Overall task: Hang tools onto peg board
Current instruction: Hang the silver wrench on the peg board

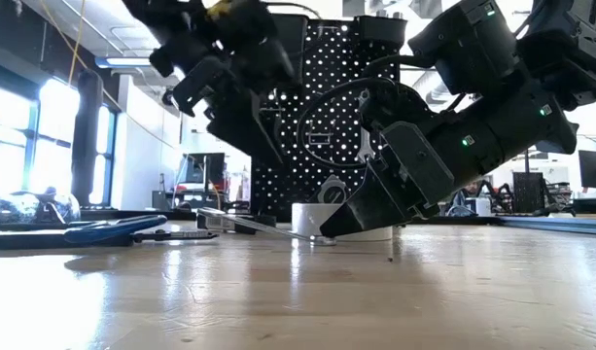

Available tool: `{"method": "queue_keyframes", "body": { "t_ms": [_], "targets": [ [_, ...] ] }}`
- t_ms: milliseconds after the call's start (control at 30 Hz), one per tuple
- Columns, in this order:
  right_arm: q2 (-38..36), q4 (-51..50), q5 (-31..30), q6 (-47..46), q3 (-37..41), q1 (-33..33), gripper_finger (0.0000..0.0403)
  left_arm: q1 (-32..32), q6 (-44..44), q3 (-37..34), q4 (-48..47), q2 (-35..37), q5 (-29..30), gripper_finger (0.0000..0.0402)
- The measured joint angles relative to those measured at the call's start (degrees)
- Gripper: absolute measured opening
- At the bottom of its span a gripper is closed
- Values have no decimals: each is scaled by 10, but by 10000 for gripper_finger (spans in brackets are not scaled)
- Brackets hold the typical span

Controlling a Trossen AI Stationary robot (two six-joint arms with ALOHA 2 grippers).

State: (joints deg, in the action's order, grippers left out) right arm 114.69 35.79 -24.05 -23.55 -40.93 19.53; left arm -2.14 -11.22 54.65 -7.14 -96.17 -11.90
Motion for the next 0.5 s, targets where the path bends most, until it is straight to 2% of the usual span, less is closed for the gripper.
{"method": "queue_keyframes", "body": {
  "t_ms": [133,267,500],
  "targets": [
    [1,0,-4,0,0,0,28,-28,55,-71,54,30,-16,177],
    [1,0,-4,0,1,0,28,-52,109,-146,121,61,-68,176],
    [1,1,-6,5,1,0,28,-57,215,-236,227,87,-79,176]
  ]
}}
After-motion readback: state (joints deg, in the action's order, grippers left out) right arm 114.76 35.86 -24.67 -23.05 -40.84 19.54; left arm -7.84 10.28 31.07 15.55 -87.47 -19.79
